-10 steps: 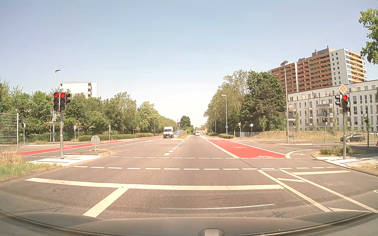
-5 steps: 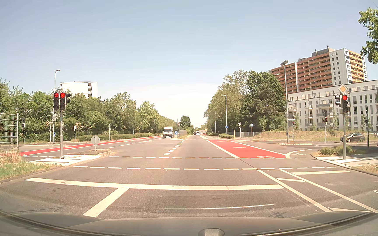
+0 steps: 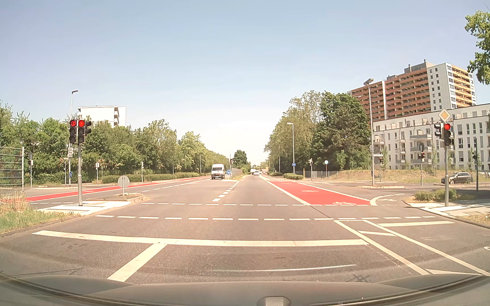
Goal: Follow the waypoints while adhering to traffic rules and regulations
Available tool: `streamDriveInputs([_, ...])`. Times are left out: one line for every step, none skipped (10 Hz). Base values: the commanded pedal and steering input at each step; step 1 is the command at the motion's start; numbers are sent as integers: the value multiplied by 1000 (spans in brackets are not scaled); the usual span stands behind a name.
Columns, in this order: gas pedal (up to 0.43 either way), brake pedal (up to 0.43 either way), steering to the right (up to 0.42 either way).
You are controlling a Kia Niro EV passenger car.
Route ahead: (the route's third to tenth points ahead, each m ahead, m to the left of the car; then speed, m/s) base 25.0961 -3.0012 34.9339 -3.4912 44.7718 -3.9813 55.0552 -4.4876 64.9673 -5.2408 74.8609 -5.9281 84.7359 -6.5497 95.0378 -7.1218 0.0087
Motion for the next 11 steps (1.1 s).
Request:
streamDriveInputs([0,433,-2])
streamDriveInputs([0,433,-2])
streamDriveInputs([0,433,-2])
streamDriveInputs([0,433,-2])
streamDriveInputs([0,433,-2])
streamDriveInputs([0,433,-2])
streamDriveInputs([0,433,-2])
streamDriveInputs([0,433,-2])
streamDriveInputs([0,433,-2])
streamDriveInputs([0,433,-2])
streamDriveInputs([0,433,-2])
